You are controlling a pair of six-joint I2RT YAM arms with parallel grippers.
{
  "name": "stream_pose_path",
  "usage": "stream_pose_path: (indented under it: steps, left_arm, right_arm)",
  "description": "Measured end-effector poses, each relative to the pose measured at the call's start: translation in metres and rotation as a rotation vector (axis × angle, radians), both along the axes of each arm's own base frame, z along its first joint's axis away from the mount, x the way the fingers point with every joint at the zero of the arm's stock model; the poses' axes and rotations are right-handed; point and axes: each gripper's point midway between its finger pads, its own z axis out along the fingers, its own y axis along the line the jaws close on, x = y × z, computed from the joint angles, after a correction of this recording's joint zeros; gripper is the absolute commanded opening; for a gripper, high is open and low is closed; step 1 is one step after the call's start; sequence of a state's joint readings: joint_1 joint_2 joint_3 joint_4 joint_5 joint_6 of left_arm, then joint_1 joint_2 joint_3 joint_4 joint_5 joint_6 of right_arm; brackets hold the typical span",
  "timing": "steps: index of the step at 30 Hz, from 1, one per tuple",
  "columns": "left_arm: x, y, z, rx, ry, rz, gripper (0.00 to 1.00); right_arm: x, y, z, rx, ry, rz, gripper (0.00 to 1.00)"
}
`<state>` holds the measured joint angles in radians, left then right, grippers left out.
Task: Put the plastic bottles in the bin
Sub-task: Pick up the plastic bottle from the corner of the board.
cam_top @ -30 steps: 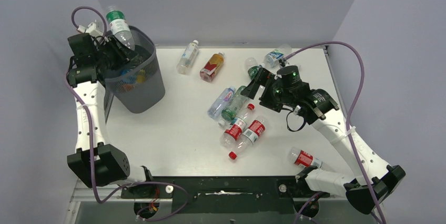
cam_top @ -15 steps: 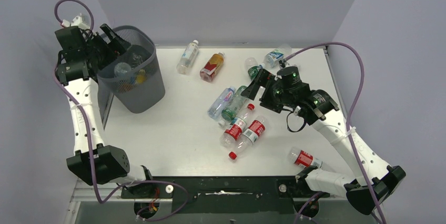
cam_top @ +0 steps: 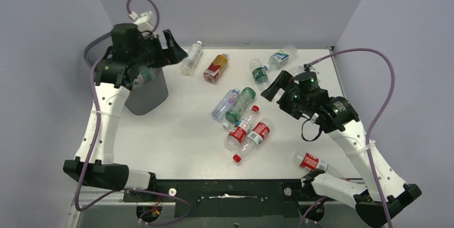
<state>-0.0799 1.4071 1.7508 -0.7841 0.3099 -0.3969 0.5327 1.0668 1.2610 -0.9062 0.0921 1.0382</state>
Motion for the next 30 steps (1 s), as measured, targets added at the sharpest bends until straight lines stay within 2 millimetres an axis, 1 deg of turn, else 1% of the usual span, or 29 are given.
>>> stream_pose_path:
  steps: [2, 4, 6, 9, 11, 12, 14, 16, 19, 21, 22, 24, 25, 27, 30]
  left_arm:
    - [-0.017, -0.039, -0.010, 0.009, 0.013, -0.103, 0.84]
    - [-0.041, -0.080, -0.023, 0.021, 0.029, -0.221, 0.84]
    - [-0.065, -0.116, -0.038, 0.039, 0.046, -0.329, 0.84]
    - [-0.103, -0.166, -0.058, 0.079, 0.052, -0.485, 0.84]
    - [-0.134, -0.198, -0.074, 0.123, 0.047, -0.607, 0.84]
    - [-0.150, -0.211, -0.082, 0.150, 0.044, -0.666, 0.84]
    - [-0.175, -0.228, -0.099, 0.193, 0.050, -0.762, 0.85]
    - [-0.184, -0.234, -0.117, 0.223, 0.060, -0.806, 0.85]
    - [-0.189, -0.240, -0.148, 0.265, 0.093, -0.840, 0.87]
    - [-0.193, -0.248, -0.162, 0.281, 0.103, -0.868, 0.88]
    - [-0.197, -0.257, -0.166, 0.286, 0.095, -0.891, 0.88]
    - [-0.211, -0.283, -0.173, 0.287, 0.057, -0.964, 0.88]
    - [-0.218, -0.296, -0.178, 0.287, 0.042, -1.001, 0.89]
    - [-0.230, -0.318, -0.189, 0.297, 0.023, -1.063, 0.89]
    - [-0.243, -0.351, -0.210, 0.314, -0.004, -1.147, 0.89]
  right_arm:
    - [-0.003, -0.013, 0.010, -0.009, -0.015, -0.051, 0.98]
    - [-0.004, -0.025, 0.021, -0.022, -0.024, -0.111, 0.98]
    - [-0.004, -0.038, 0.025, -0.040, -0.021, -0.182, 0.98]
    - [-0.008, -0.063, 0.017, -0.086, 0.022, -0.300, 0.98]
    - [-0.012, -0.077, 0.012, -0.114, 0.051, -0.358, 0.98]
    - [-0.013, -0.081, 0.012, -0.121, 0.053, -0.373, 0.98]
    - [-0.013, -0.088, 0.023, -0.113, 0.018, -0.400, 0.98]
    - [-0.016, -0.093, 0.045, -0.074, -0.057, -0.410, 0.98]
    - [-0.025, -0.100, 0.092, 0.005, -0.216, -0.408, 0.98]
    - [-0.032, -0.104, 0.128, 0.055, -0.321, -0.397, 0.98]
    - [-0.034, -0.105, 0.142, 0.070, -0.359, -0.391, 0.98]
    - [-0.037, -0.104, 0.173, 0.113, -0.445, -0.365, 0.98]
    - [-0.037, -0.100, 0.183, 0.129, -0.474, -0.343, 0.98]
    - [-0.035, -0.090, 0.195, 0.153, -0.506, -0.291, 0.98]
    - [-0.029, -0.073, 0.197, 0.161, -0.500, -0.210, 0.98]
